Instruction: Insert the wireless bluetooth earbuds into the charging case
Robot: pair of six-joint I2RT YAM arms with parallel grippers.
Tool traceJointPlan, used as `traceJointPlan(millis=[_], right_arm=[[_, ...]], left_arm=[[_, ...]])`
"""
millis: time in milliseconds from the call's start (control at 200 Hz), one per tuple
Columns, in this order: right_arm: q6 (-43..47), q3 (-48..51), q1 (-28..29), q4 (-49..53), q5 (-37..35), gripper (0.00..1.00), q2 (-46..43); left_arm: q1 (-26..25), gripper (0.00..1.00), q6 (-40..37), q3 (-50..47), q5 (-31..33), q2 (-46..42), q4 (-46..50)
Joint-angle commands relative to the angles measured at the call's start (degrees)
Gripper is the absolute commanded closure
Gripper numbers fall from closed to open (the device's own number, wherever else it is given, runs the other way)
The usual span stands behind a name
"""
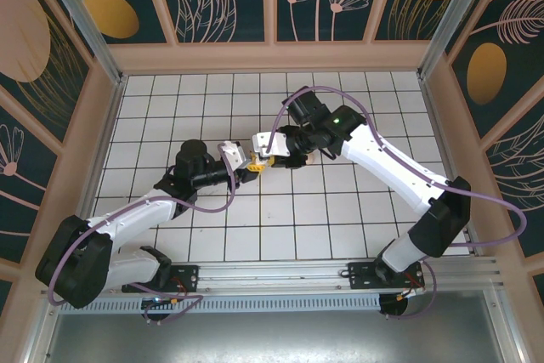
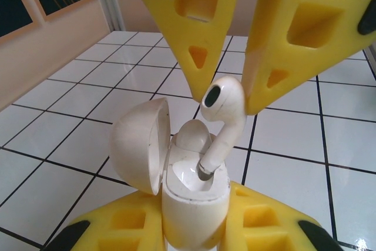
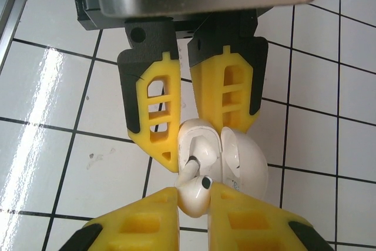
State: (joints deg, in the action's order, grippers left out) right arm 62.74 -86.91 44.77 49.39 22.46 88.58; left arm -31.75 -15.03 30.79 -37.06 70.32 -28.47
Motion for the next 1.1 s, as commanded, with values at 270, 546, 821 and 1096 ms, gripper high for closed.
traceJointPlan(millis=[270,546,821,1096], right_arm=[[2.6,-3.6,2.8,4.8,-6.0,0.83,3.8],[4.6,-3.6,3.6,6.4,-9.0,0.83,3.8],[6.1,-5.2,4.1,8.3,-9.8,0.83,3.9],[6.9,-5.6,5.6,9.3,-11.7,0.83,5.5]], left_arm=[[-0.6,0.81,-1.6,2.0,-1.6,-1.2,-1.2],[-0.6,0.81,-1.4,2.0,-1.7,-1.3,-1.3],[-0.7,0.81,-1.5,2.0,-1.6,-1.2,-1.2],[-0.8,0.81,-1.7,2.0,-1.8,-1.2,-1.1]])
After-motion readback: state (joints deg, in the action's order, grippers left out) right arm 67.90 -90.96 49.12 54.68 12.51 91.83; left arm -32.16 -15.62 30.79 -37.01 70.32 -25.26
